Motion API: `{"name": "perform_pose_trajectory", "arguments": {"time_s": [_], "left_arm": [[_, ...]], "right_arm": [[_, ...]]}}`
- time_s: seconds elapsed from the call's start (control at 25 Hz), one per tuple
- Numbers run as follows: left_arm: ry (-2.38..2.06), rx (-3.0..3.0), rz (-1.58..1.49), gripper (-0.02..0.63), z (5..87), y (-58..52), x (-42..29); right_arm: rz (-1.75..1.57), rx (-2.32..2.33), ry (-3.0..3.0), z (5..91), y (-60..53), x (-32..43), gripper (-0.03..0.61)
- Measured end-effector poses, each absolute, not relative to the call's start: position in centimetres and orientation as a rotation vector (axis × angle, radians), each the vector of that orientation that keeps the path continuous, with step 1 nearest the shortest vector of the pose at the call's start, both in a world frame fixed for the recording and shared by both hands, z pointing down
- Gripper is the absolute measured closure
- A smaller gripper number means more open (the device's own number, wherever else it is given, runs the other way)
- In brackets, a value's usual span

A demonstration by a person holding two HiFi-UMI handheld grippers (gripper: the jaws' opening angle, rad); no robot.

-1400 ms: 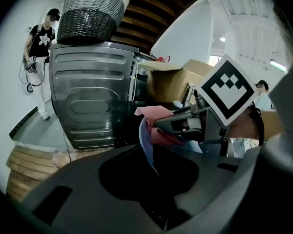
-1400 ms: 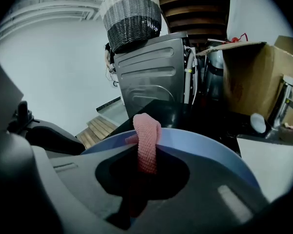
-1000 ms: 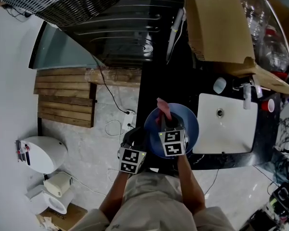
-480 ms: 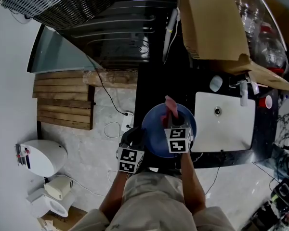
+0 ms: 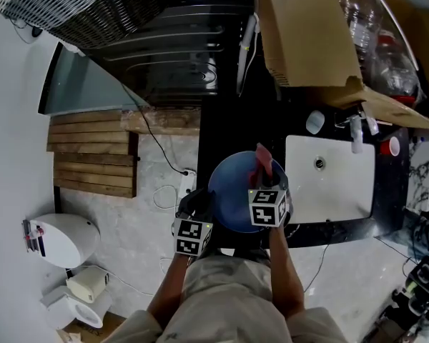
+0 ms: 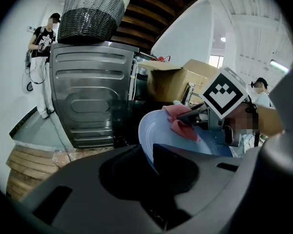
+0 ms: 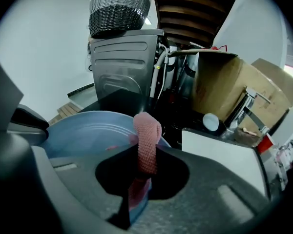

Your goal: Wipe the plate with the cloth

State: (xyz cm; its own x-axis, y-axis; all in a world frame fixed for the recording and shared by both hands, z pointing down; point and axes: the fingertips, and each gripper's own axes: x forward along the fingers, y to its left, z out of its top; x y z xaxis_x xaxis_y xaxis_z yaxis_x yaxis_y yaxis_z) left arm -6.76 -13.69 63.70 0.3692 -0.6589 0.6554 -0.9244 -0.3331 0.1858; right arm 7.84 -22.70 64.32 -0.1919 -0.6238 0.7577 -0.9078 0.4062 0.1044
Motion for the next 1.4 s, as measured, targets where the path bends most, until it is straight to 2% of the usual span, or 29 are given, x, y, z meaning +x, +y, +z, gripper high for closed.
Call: {"name": "perform_pose_trajectory", "arguments": {"time_s": [0.76, 1.4], "left_arm": [[-1.342, 2.165, 0.617, 0.555, 62.0, -12.9, -7.1], [-1.332, 2.169, 0.620, 0.574, 62.1, -11.7, -7.0]], "right_arm": [[0.441, 1.456, -1.916, 59.3, -19.6, 10.7, 0.552], [0.422, 1.242, -2.114, 59.3, -16.5, 2.9, 0.552]]}}
